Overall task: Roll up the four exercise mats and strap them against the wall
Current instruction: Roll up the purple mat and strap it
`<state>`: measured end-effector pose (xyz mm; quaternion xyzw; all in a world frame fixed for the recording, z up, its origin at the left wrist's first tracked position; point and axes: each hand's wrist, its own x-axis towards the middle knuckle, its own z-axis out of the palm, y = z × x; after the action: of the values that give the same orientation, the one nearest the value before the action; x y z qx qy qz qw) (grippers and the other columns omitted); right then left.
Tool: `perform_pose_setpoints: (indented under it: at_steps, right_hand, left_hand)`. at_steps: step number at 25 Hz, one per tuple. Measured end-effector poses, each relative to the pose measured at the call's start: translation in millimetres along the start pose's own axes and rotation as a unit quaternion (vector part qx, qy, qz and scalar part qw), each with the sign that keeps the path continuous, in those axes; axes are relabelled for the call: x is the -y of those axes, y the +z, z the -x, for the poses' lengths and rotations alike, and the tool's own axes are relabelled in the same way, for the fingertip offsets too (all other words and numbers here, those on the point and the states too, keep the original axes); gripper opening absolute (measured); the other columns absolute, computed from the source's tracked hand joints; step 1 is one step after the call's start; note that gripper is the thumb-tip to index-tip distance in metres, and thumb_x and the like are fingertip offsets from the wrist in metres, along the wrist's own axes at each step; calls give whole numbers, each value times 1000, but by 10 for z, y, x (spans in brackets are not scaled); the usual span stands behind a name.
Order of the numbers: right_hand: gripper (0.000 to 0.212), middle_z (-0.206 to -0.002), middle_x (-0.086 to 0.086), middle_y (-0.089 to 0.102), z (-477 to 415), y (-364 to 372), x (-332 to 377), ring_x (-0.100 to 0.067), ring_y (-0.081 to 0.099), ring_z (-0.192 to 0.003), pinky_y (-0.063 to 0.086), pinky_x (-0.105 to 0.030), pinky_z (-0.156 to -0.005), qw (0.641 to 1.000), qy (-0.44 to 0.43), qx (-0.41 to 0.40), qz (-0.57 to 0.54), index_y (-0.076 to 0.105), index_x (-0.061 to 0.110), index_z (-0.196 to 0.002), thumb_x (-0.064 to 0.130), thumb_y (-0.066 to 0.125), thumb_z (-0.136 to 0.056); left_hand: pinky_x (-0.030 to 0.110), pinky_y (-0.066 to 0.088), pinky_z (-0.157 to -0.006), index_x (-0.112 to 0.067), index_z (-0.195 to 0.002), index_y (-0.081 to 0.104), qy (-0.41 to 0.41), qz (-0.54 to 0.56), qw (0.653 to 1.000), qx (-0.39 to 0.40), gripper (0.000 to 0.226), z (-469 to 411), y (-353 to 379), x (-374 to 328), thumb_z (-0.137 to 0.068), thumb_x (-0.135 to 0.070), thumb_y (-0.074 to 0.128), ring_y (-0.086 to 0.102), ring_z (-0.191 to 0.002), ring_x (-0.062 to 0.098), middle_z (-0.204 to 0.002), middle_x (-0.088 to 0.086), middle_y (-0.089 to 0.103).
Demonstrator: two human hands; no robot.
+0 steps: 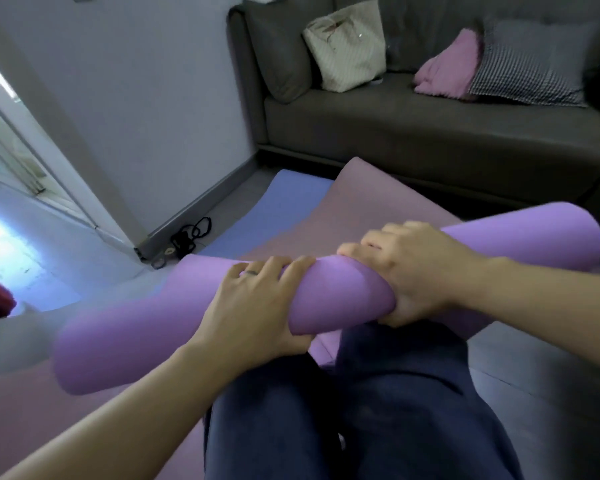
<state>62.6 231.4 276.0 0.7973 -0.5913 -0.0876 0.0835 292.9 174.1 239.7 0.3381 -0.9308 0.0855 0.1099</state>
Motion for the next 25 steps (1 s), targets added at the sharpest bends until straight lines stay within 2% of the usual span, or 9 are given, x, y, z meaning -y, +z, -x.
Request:
perform_pose_setpoints:
  at_steps: [5,8,10,13,15,17,19,22,25]
  right_hand:
    - [84,-105,4,53,-121,-615,-500,-22,52,-89,42,-34,-79,993,39,-70,88,31,36,-133,66,59,-60]
    - [87,-105,4,54,57,-548,-418,-23,55,-93,43,-34,-80,995,49,-68,44,31,37,-134,68,60,-57]
    - [90,-111,5,55,244,-282,-166,-24,56,-99,43,-34,-84,999,45,-25,-4,28,38,-136,70,59,-57]
    - [95,-121,7,53,509,103,248,-22,53,-109,42,-35,-93,993,35,83,-73,23,38,-140,66,62,-58]
    - [96,-120,9,54,563,204,364,-19,53,-110,42,-35,-94,984,41,130,-112,23,40,-139,66,65,-56]
    - [99,-120,13,53,566,133,304,-16,53,-110,40,-35,-95,972,63,152,-170,23,42,-138,67,68,-53]
    - [105,-132,12,45,588,30,248,-16,45,-121,33,-37,-104,972,68,145,-174,14,41,-144,68,68,-58]
    - [104,-146,2,27,617,-62,418,-21,30,-134,17,-49,-114,987,43,109,-110,1,31,-150,63,63,-72]
    - [115,-150,-12,15,539,143,711,-32,23,-135,12,-58,-113,992,36,120,-35,-14,18,-150,57,65,-76]
  left_hand:
    - [41,47,-81,-29,-130,42,-12,-5,997,-82,87,-617,-375,61,-51,-63,57,64,-94,27,-115,-4,61]
    - [40,47,-80,-28,-130,44,21,-20,997,-72,89,-558,-423,-4,-49,-64,54,65,-89,26,-111,-4,63]
    - [39,48,-78,-26,-128,45,46,-18,999,-24,90,-291,-285,-98,-48,-67,54,66,-83,26,-107,-2,64]
    - [38,52,-74,-26,-127,45,70,14,994,83,93,192,-8,-253,-46,-72,55,67,-80,23,-103,-4,65]
    - [37,49,-77,-31,-130,41,77,40,987,134,92,290,21,-292,-49,-70,58,65,-86,21,-105,-8,62]
    - [33,42,-87,-38,-136,31,66,69,977,192,91,188,-114,-268,-56,-69,60,59,-99,18,-114,-12,56]
    - [30,39,-91,-45,-137,26,49,118,960,247,90,54,-210,-199,-59,-70,63,54,-104,14,-118,-17,55]
    - [29,42,-96,-49,-133,32,-11,226,890,397,88,-123,-165,-19,-55,-69,69,52,-108,5,-116,-27,52]
    - [27,41,-98,-48,-119,45,-36,261,828,495,61,-329,-79,67,-66,-64,71,54,-108,3,-112,-30,54]
